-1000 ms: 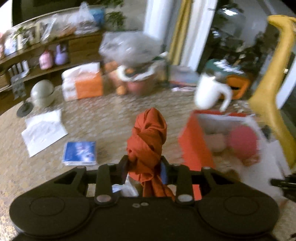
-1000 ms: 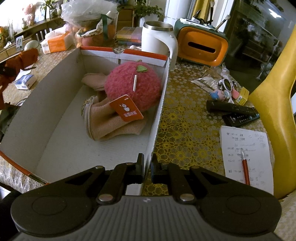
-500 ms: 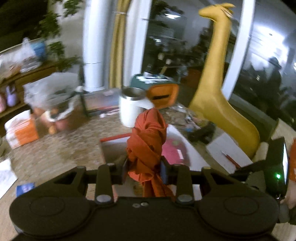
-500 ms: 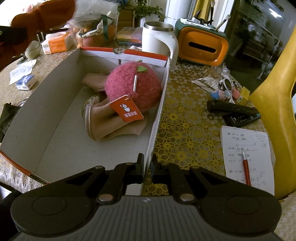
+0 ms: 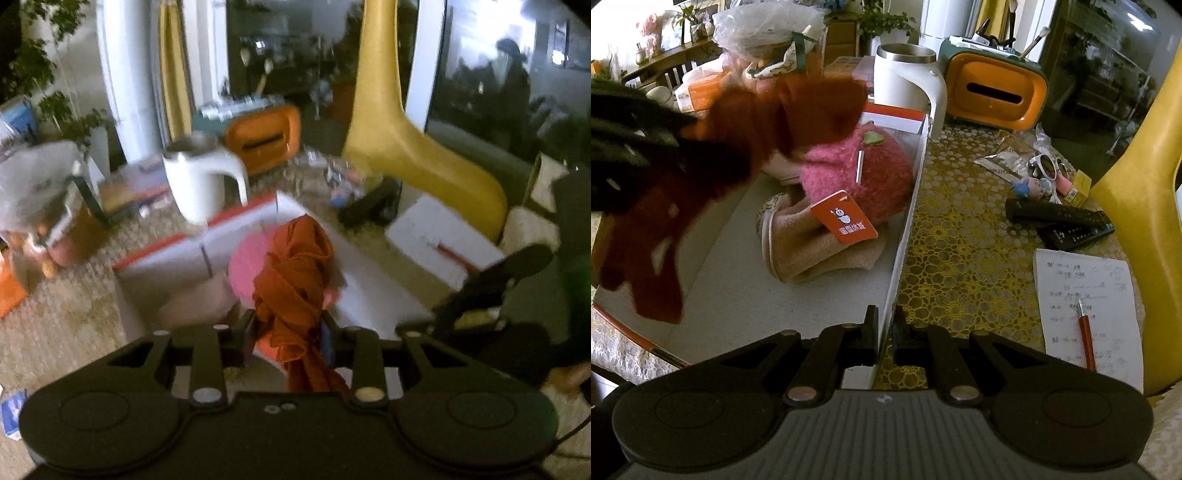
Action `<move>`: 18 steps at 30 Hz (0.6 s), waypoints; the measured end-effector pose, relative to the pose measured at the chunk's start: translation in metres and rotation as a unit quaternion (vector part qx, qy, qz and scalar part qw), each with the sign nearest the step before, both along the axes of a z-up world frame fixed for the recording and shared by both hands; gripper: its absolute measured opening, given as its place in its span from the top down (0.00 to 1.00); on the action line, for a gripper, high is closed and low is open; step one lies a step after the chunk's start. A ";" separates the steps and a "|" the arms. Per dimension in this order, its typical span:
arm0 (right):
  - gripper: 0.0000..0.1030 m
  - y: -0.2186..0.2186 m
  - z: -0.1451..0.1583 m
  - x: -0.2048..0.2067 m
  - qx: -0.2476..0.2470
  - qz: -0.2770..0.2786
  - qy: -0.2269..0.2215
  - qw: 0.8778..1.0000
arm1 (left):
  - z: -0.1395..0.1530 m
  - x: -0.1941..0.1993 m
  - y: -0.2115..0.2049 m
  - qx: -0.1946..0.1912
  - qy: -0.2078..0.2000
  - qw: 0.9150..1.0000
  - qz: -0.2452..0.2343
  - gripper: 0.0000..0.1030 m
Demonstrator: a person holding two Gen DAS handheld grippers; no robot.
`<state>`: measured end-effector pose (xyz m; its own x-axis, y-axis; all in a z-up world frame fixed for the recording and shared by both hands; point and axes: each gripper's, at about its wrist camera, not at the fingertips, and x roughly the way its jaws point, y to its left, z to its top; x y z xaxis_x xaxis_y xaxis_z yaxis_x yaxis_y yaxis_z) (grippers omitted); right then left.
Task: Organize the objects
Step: 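Carry the orange cloth into the box and release it beside the plush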
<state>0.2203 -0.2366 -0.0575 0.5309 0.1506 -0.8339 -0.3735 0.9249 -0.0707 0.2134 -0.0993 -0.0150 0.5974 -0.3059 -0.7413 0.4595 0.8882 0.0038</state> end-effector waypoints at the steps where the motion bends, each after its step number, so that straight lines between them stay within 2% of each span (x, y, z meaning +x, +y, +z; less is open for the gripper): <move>1: 0.94 0.000 0.000 0.000 0.000 0.000 0.000 1.000 | -0.006 0.000 -0.001 0.010 0.007 1.000 -0.005 0.69; 3: 0.94 0.000 0.000 0.000 0.000 0.000 0.000 1.000 | -0.017 0.001 -0.003 0.026 0.023 0.999 -0.016 0.69; 9: 0.94 0.001 -0.001 0.000 -0.001 0.001 -0.001 1.000 | -0.041 0.004 -0.006 0.037 0.072 0.996 -0.038 0.69; 18: 0.94 0.000 -0.001 0.000 0.000 0.000 -0.001 1.000 | -0.063 0.013 -0.014 0.060 0.121 0.990 -0.039 0.68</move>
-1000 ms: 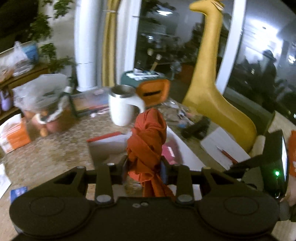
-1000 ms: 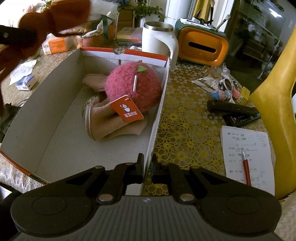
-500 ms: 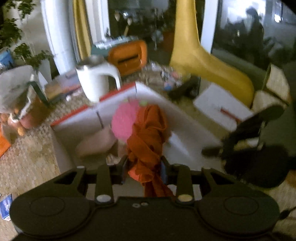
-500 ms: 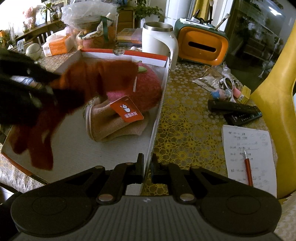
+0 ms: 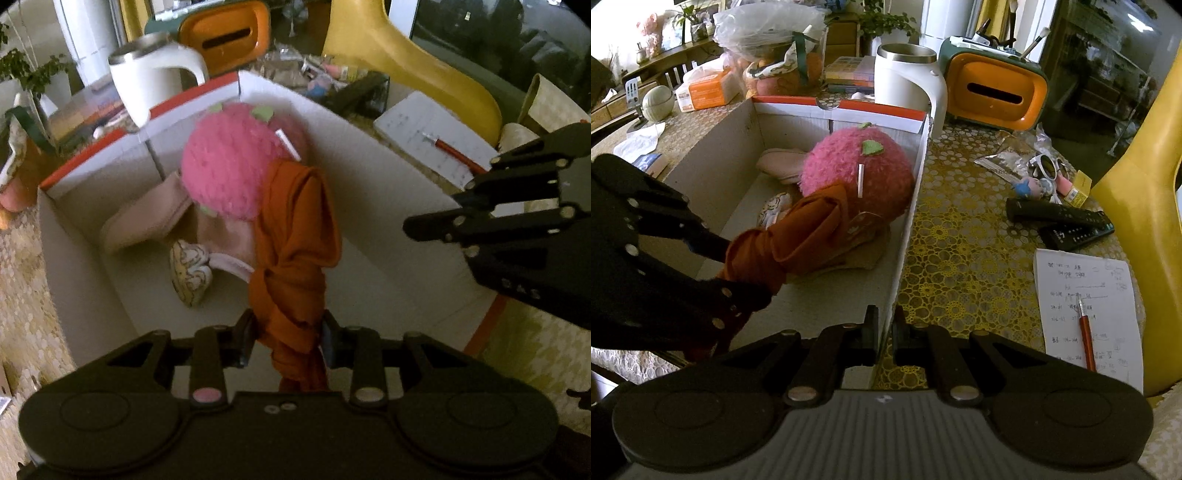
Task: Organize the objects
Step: 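Carry the orange cloth into the box and release it beside the plush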
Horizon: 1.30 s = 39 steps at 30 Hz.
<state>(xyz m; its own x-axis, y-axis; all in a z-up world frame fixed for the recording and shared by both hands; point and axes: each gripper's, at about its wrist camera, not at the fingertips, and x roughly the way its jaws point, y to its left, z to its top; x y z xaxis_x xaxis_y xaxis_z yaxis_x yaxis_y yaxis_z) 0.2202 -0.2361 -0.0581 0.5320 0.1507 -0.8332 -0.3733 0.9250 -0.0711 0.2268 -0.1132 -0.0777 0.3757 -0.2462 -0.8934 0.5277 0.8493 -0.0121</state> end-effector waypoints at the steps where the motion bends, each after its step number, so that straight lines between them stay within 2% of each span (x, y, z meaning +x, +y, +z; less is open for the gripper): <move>1: 0.94 0.000 0.000 0.000 0.000 0.000 0.000 1.000 | -0.001 0.002 0.000 -0.001 0.004 1.000 0.001 0.67; 14: 0.94 0.001 0.000 0.000 0.000 -0.001 0.000 1.000 | -0.009 0.006 0.003 -0.003 0.022 1.000 0.022 0.64; 19: 0.94 0.000 0.000 0.000 0.000 0.000 0.000 1.000 | -0.002 0.004 0.009 -0.019 0.014 0.999 0.032 0.54; 28: 0.94 -0.003 -0.001 0.001 -0.002 -0.002 0.000 1.000 | 0.020 -0.010 0.021 -0.053 -0.018 0.998 0.043 0.41; 39: 0.94 -0.003 -0.001 0.000 -0.003 -0.002 -0.001 1.000 | 0.053 -0.035 0.046 -0.078 -0.063 0.993 0.058 0.39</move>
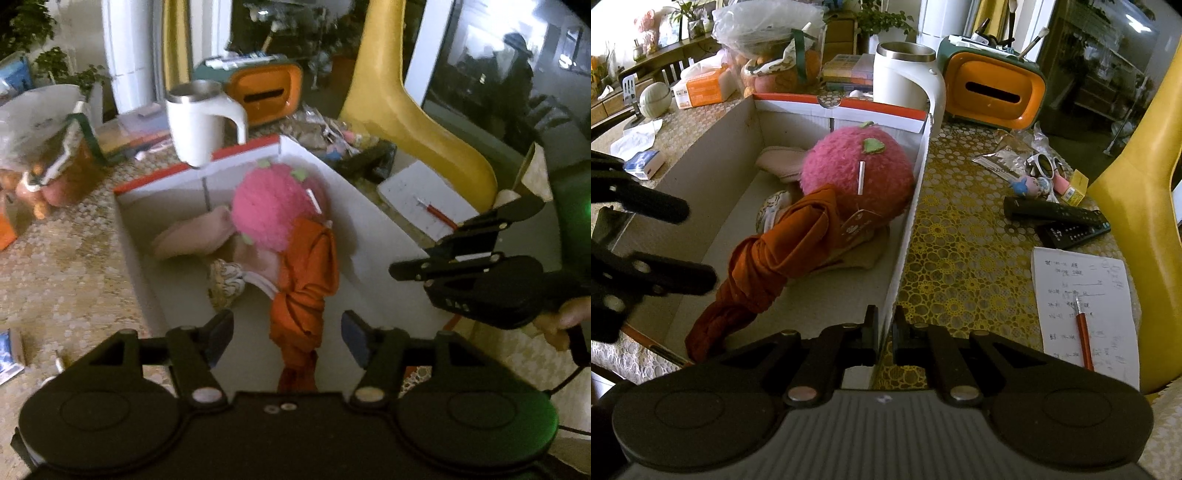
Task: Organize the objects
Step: 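Carry the orange cloth into the box and release it beside the plush, then move the left gripper back to the blue boxed package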
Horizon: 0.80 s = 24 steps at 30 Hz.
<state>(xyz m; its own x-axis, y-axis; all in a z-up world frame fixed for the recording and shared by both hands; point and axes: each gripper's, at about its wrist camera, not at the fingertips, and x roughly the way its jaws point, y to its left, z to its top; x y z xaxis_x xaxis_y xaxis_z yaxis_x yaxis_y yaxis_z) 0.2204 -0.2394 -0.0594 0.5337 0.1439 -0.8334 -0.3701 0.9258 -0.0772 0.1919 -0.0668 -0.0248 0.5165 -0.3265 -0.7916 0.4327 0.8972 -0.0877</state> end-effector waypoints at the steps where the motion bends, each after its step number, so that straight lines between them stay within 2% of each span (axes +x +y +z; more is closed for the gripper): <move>1: 0.94 -0.001 0.000 0.000 0.000 0.000 0.000 1.000 | 0.001 0.000 0.004 0.001 -0.004 1.000 0.005 0.38; 5: 0.94 -0.001 0.000 0.000 0.000 0.000 0.000 1.000 | 0.004 -0.002 0.020 0.005 -0.013 0.999 0.033 0.36; 7: 0.94 0.000 0.000 0.000 -0.001 0.001 -0.001 1.000 | 0.003 -0.004 0.028 0.005 -0.015 0.999 0.045 0.30; 15: 0.94 -0.001 0.001 -0.002 -0.002 0.003 0.000 1.000 | 0.004 -0.014 0.066 0.009 -0.029 0.995 0.097 0.21; 22: 0.94 -0.002 0.001 -0.003 -0.002 0.002 0.001 1.000 | 0.010 -0.013 0.120 0.003 -0.038 0.984 0.174 0.03; 24: 0.94 -0.002 0.001 -0.003 -0.001 0.002 0.002 1.000 | 0.013 -0.011 0.138 0.002 -0.041 0.979 0.199 0.01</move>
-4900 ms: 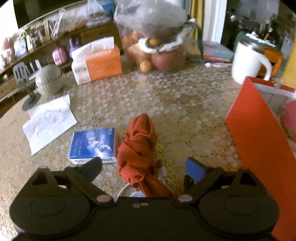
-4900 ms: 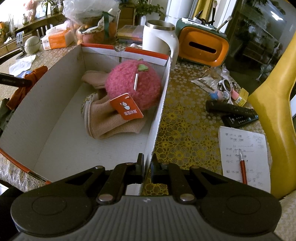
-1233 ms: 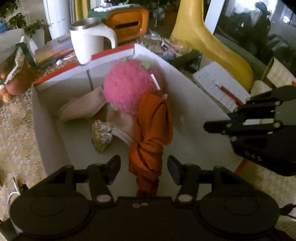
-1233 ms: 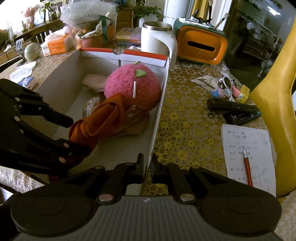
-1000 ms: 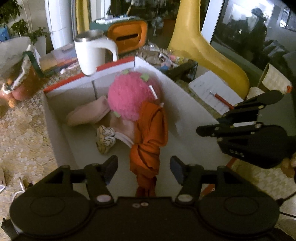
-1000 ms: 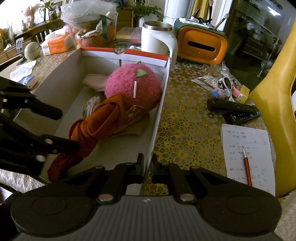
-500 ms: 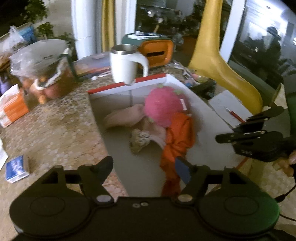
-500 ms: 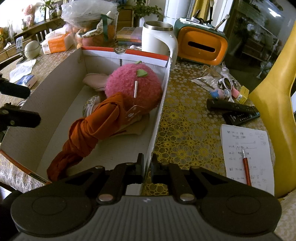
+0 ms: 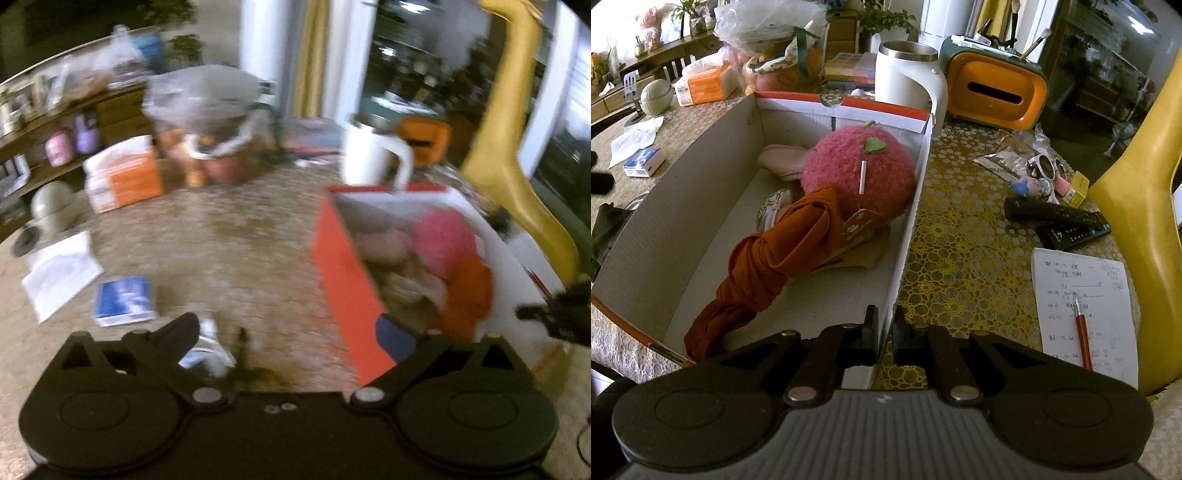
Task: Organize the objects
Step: 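Move the left gripper back to the blue boxed package, then grasp the blue boxed package with the left gripper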
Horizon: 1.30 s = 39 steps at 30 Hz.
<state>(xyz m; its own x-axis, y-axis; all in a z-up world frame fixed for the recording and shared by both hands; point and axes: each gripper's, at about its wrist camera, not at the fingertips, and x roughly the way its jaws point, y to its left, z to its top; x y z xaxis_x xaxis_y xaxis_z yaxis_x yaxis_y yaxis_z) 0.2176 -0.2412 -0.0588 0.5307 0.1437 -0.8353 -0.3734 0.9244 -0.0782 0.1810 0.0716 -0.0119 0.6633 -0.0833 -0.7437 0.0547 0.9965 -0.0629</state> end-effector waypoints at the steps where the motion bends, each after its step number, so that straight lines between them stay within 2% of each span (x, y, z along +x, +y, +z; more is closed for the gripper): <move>1: 0.94 0.001 0.000 0.000 -0.001 0.000 0.001 1.000 | 0.001 0.002 0.010 -0.001 -0.001 1.000 0.013 0.01; 6: 0.94 0.002 0.000 0.001 -0.005 0.000 0.005 1.000 | -0.003 0.022 0.057 0.005 0.006 0.997 0.073 0.01; 10: 0.94 0.004 0.001 0.002 -0.007 -0.002 0.008 1.000 | -0.014 0.040 0.090 0.011 0.018 0.994 0.103 0.01; 16: 0.94 0.002 0.002 0.004 0.003 -0.013 0.018 1.000 | -0.044 0.069 0.117 0.026 0.047 0.991 0.120 0.01; 28: 0.93 0.010 -0.002 0.006 -0.013 -0.019 0.030 0.999 | -0.099 0.106 0.140 0.049 0.094 0.985 0.133 0.01; 35: 0.93 0.012 -0.002 0.008 -0.015 -0.018 0.035 0.999 | -0.115 0.112 0.153 0.032 0.102 0.984 0.139 0.02; 39: 0.93 0.015 -0.003 0.007 -0.017 -0.017 0.036 0.999 | -0.115 0.115 0.153 0.031 0.096 0.985 0.138 0.08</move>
<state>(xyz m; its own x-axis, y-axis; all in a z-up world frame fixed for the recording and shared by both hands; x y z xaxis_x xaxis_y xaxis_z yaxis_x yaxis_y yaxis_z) 0.2250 -0.2263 -0.0623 0.4731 0.0976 -0.8756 -0.3480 0.9337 -0.0839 0.2957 0.2243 -0.1267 0.5002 0.1293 -0.8562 -0.2259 0.9740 0.0151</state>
